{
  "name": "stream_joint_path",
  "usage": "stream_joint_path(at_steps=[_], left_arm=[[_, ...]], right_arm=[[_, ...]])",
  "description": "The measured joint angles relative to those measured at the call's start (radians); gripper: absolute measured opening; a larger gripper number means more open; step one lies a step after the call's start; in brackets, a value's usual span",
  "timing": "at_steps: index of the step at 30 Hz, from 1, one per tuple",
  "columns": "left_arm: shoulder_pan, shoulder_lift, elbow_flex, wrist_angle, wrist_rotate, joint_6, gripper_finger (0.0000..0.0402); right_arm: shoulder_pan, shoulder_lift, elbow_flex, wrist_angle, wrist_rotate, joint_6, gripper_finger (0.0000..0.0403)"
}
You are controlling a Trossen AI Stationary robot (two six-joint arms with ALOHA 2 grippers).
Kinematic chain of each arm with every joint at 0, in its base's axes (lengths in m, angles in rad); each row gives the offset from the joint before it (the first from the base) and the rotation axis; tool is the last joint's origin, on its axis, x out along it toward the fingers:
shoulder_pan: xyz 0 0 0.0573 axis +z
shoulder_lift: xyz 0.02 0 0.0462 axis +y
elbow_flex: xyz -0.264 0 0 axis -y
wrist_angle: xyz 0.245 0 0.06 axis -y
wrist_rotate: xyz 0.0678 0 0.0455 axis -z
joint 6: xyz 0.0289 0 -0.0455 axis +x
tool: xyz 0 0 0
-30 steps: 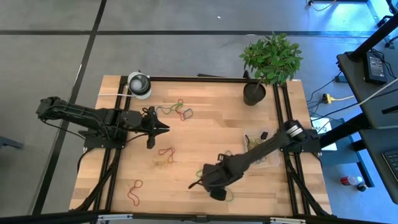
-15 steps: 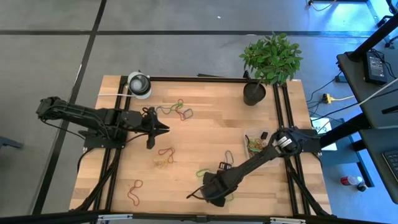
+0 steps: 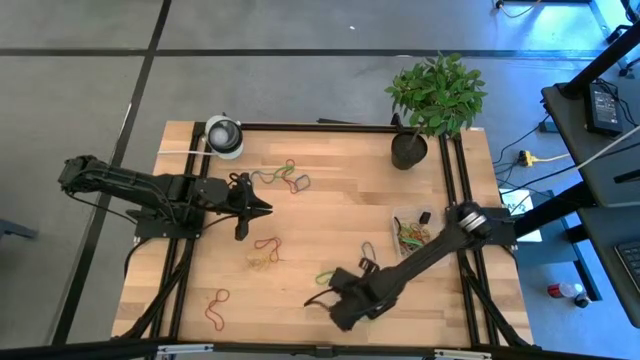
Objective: Pick and place rubber bands into bin
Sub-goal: Put the black rubber band into the transparent bin
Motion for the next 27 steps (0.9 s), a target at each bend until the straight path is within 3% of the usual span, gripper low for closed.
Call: stream_joint_path(at_steps=[3,6,15,22,27], left_arm=[[0.0,0.0,0.0,0.004,0.0,0.0,0.0057],[0.0,0.0,0.0,0.019,-0.002,0.0,0.0055],[0.0,0.001,0.0,0.075,-0.033,-0.001,0.0057],[0.0,0.001,0.0,0.09,-0.045,-0.003,0.0052],[0.0,0.002,0.0,0.09,-0.046,-0.022,0.0057]], right_arm=[[0.008,-0.092,-0.019,-0.017,0.127,0.026,0.0005],[0.009,-0.179,-0.068,-0.068,0.187,0.029,0.0003],[0.007,-0.56,-0.397,-0.146,0.21,0.122,0.0002],[0.007,-0.874,-0.722,-0.162,0.081,0.262,0.0001],[-0.007,-0.994,-0.91,-0.191,-0.074,0.368,0.0001]])
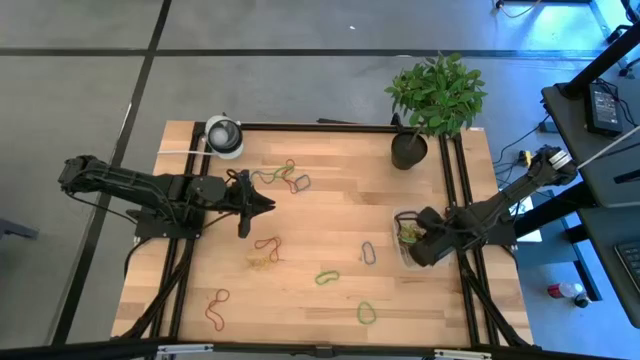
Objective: Pick and place rubber bands into bin
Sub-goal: Put the black rubber band into the transparent bin, then put the blue rubber band into the transparent bin
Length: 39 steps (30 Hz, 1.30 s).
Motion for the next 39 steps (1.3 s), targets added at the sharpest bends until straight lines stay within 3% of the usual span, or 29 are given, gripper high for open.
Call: stream_joint_path(at_steps=[5,10,21,30,39], left_arm=[[0.0,0.0,0.0,0.0,-0.011,-0.031,0.0061],[0.0,0.0,0.0,0.0,-0.055,-0.082,0.0063],[0.0,0.0,0.0,-0.003,-0.072,-0.149,0.0087],[0.0,0.0,0.0,-0.003,-0.185,-0.173,0.0108],[0.082,0.01,0.0,-0.009,-0.31,-0.164,0.0181]], right_arm=[[0.001,-0.007,-0.107,0.035,-0.063,-0.01,0.0006],[0.001,-0.003,-0.119,0.035,-0.071,-0.054,0.0029],[0.001,-0.003,-0.114,0.058,-0.071,-0.186,0.0141],[0.001,-0.004,-0.09,0.055,-0.071,-0.188,0.0211],[0.001,-0.076,0.06,0.041,0.148,-0.269,0.0216]])
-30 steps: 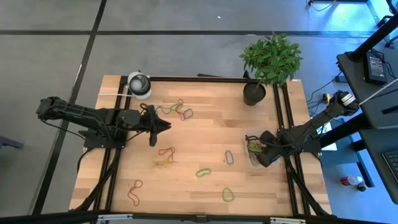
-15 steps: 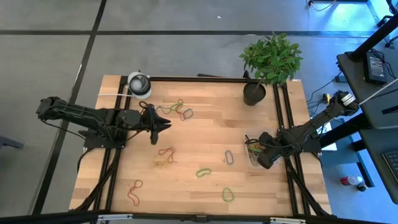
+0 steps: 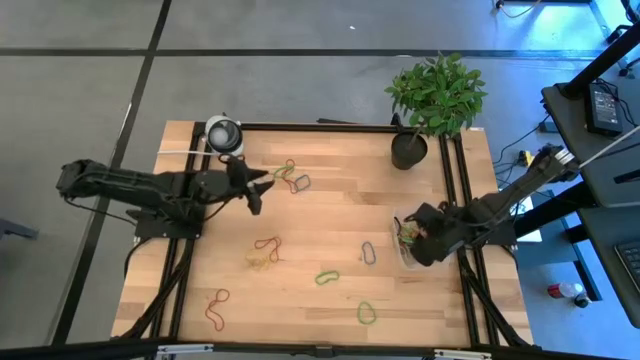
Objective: Pick and place rubber bands into bin
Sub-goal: Put the blue rubber band into the transparent bin
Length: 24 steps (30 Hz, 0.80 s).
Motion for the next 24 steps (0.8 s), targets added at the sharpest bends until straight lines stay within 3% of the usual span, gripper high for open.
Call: stream_joint_path(at_steps=[6,13,19,24], left_arm=[[0.164,0.107,0.055,-0.123,0.151,0.06,0.0234],[0.365,0.409,0.231,-0.429,0.371,0.209,0.0245],[0.488,0.704,0.419,-0.671,0.372,0.43,0.0233],[0.566,0.89,0.562,-0.78,0.374,0.6,0.0225]], right_arm=[[0.0,-0.042,0.064,0.001,0.141,-0.003,0.0217],[-0.001,-0.058,0.068,0.0,0.263,0.052,0.0217],[-0.002,-0.058,0.068,0.0,0.295,0.128,0.0217],[-0.01,-0.058,0.068,0.0,0.305,0.181,0.0217]])
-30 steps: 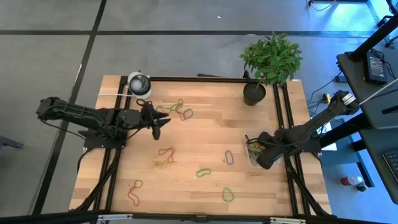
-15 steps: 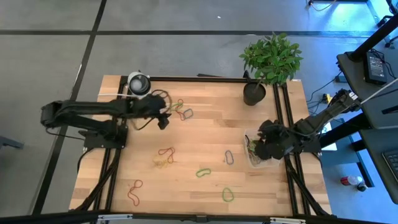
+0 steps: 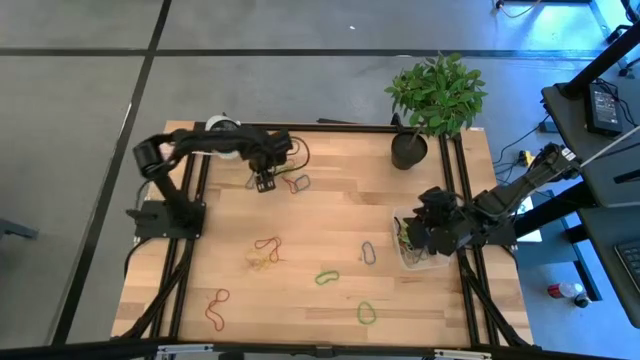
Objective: Pick and place rubber bands into bin
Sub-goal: Put the blue rubber band into the transparent bin
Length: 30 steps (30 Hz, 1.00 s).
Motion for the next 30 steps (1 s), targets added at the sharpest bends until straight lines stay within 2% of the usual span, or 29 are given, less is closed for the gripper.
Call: stream_joint_path(at_steps=[5,10,17,21,26,30], left_arm=[[0.061,0.115,0.094,-0.06,0.034,0.174,0.0224],[0.101,0.183,0.106,-0.112,0.042,0.331,0.0223],[0.097,0.257,0.109,-0.096,-0.015,0.424,0.0213],[0.072,0.287,0.111,-0.101,-0.044,0.419,0.015],[0.027,0.298,0.109,-0.106,-0.064,0.385,0.0022],[0.002,0.272,0.107,-0.108,-0.083,0.317,0.0003]], right_arm=[[-0.024,0.0,0.0,0.003,0.001,0.038,0.0217],[-0.049,0.0,0.0,0.01,0.001,0.038,0.0217],[-0.079,0.0,0.0,0.01,0.001,0.037,0.0217],[-0.084,0.0,0.0,0.009,0.001,0.034,0.0217],[-0.084,0.0,0.0,0.006,0.001,0.033,0.0217],[-0.084,0.0,0.0,0.0,0.001,0.028,0.0217]])
